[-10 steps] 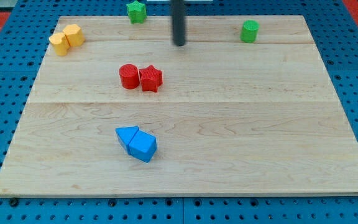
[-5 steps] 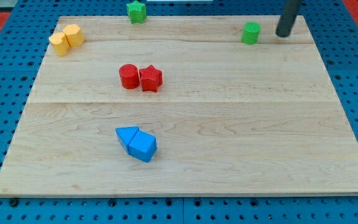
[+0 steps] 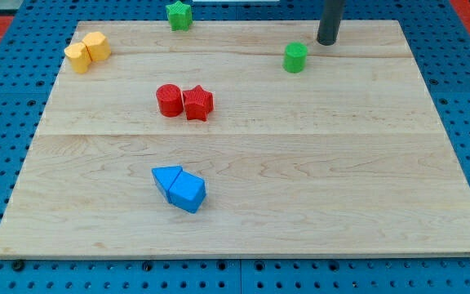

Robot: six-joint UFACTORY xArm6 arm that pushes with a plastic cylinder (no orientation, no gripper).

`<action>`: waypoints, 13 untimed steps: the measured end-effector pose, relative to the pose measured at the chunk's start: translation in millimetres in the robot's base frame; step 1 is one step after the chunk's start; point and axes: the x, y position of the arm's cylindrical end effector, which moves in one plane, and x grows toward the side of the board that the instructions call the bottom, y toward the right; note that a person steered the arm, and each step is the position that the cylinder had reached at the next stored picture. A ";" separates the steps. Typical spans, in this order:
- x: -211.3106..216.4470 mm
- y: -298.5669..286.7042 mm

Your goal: Slide the green circle to the bottom right

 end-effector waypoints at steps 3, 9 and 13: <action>15.3 -80.4; 149.3 -62.7; 266.1 -24.3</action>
